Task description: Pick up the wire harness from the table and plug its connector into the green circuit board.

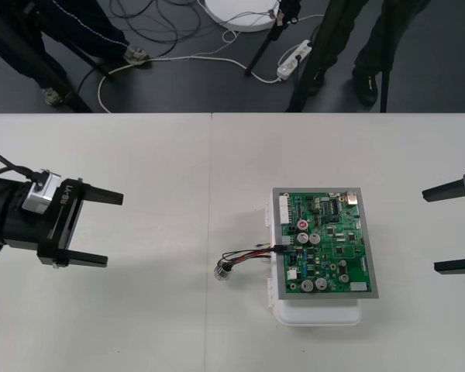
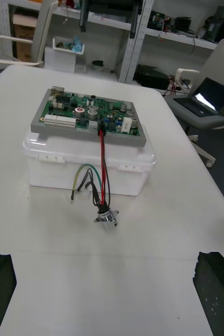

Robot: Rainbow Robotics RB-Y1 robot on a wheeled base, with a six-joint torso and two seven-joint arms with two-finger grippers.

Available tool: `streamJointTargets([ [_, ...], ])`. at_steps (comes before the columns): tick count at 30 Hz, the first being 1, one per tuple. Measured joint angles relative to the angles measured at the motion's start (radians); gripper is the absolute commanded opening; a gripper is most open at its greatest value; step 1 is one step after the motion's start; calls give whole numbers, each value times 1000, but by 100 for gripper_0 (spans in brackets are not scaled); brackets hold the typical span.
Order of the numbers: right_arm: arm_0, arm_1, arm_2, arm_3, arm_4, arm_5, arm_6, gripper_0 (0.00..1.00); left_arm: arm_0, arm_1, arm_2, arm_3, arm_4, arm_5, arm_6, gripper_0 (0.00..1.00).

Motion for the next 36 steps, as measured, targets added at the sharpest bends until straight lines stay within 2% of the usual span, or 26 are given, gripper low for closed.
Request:
streamJointTargets([
  [6, 0, 101, -102, -16, -25, -31, 25, 100, 56, 56, 81, -164, 0, -4, 201, 100],
  [11, 0, 114, -120, -4, -100, -30, 174, 100, 90, 119, 111, -271, 47, -3, 232, 100],
  [14, 1, 114, -119, 32, -175, -9, 188, 100, 104, 166, 111, -310, 92, -2, 240, 100],
  [18, 17, 106, -114, 65, -260, 95, 243, 100, 107, 225, 111, -336, 142, 6, 275, 100],
  [23, 88, 49, -89, 65, -358, 234, 326, 100, 107, 271, 112, -352, 183, 21, 315, 100],
  [27, 125, 21, -86, 61, -366, 244, 326, 100, 107, 278, 112, -361, 206, 33, 318, 100],
  [36, 139, 15, -86, 61, -370, 193, 264, 100, 107, 289, 112, -364, 221, 61, 318, 100],
])
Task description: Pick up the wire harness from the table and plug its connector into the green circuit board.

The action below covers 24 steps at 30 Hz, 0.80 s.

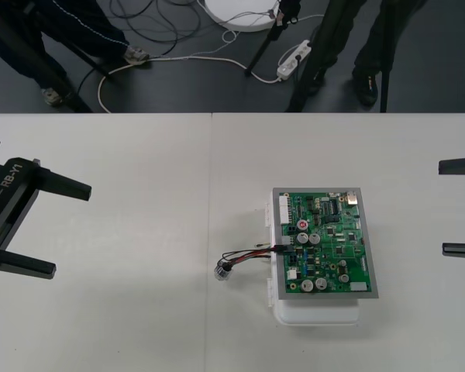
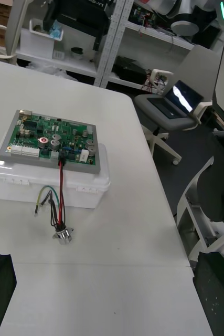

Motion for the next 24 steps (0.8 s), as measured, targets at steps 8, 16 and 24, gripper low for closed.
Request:
streamJointTargets([
  [8, 0, 0, 0, 0, 10, -72, -124, 100, 0, 0, 0, 0, -25, 35, 5, 100],
  [16, -1, 0, 0, 0, 10, -111, -124, 100, 0, 0, 0, 0, -71, 71, 5, 100],
  [24, -1, 0, 0, 0, 10, -153, -124, 100, 0, 0, 0, 0, -104, 100, 4, 100],
])
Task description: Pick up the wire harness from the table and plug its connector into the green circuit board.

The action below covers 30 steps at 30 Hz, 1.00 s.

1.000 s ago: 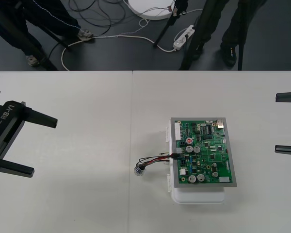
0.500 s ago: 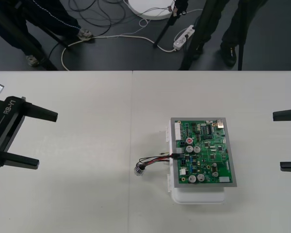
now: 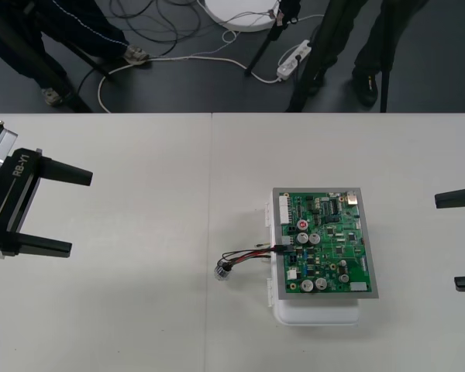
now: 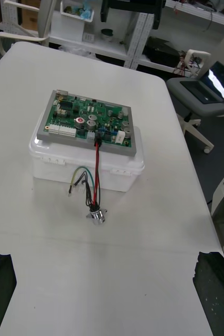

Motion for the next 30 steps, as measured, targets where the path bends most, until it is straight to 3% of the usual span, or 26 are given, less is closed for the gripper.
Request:
streamJointTargets([
  [20, 0, 0, 0, 0, 22, -40, 22, 100, 10, -2, 0, 0, -20, 19, -42, 100],
  [25, 0, 0, 0, 0, 22, -23, 169, 100, 23, -3, 0, 0, -24, 19, -50, 100],
  [30, -1, 0, 0, 0, 22, -21, 178, 100, 26, -3, 0, 0, -25, 19, -53, 100],
])
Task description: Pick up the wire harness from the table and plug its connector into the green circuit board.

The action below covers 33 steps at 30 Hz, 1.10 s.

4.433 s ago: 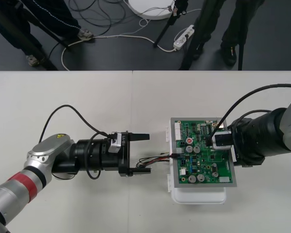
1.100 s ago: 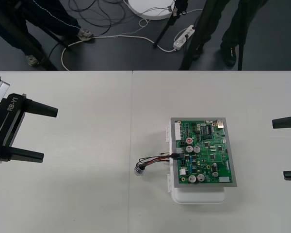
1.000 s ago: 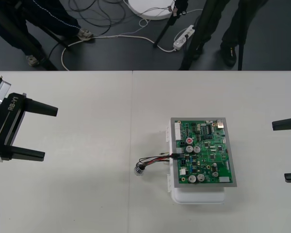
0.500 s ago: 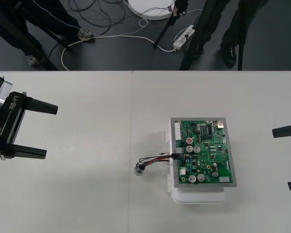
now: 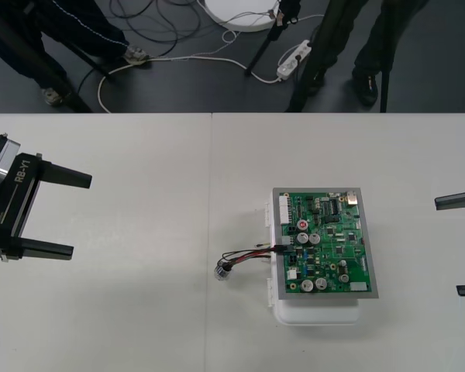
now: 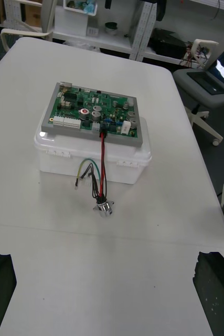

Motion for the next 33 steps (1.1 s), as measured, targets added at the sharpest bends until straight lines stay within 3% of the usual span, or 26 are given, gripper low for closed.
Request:
streamJointTargets([
  [33, 0, 0, 0, 11, -1, 6, 0, 100, 0, 0, 0, 0, -1, 0, 0, 100],
])
